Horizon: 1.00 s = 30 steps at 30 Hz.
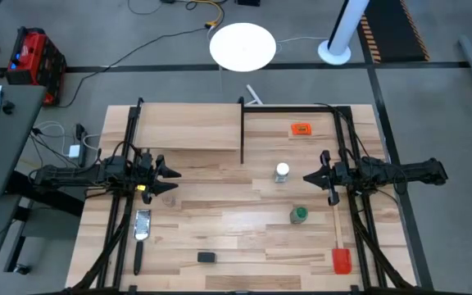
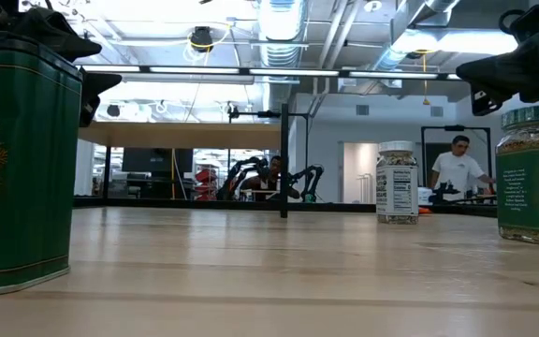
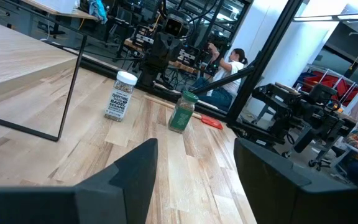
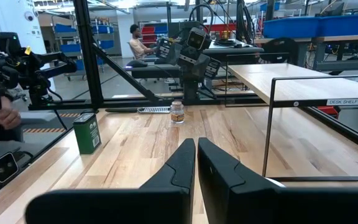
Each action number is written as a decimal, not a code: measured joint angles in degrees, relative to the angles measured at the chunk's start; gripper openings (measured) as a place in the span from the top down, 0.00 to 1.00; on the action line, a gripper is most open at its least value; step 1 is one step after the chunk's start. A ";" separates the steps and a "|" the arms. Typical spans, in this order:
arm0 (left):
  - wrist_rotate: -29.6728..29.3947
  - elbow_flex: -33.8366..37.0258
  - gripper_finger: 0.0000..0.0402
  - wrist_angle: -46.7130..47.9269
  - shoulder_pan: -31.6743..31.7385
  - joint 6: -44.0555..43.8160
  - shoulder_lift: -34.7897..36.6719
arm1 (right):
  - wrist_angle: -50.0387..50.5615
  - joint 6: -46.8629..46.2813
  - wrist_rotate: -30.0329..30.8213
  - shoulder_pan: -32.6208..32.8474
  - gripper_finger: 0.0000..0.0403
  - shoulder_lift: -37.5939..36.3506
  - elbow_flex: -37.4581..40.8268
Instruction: Shelf spices
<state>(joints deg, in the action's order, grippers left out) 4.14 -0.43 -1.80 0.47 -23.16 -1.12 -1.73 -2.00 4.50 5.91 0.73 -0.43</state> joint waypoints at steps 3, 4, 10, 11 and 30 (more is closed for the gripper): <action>-0.02 0.00 0.49 0.00 0.00 -0.01 0.00 | 0.02 0.01 0.01 0.01 0.94 0.00 0.00; -0.01 0.01 0.49 0.00 -0.01 0.00 0.00 | 0.02 0.00 0.02 -0.01 0.94 0.00 0.01; 0.00 0.01 0.49 -0.01 0.00 0.00 0.02 | 0.02 0.01 0.02 -0.01 0.94 0.00 0.01; -0.01 0.01 0.49 0.00 -0.02 -0.01 0.01 | 0.02 0.01 0.01 -0.01 0.94 0.01 0.02; 0.48 -2.31 0.49 -5.09 0.00 -2.42 -0.04 | -0.01 6.56 0.01 0.00 0.94 0.01 -0.02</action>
<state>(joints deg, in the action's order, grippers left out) 4.62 -2.74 -6.89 0.47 -25.58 -1.17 -1.74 4.56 4.50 5.91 0.73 -0.45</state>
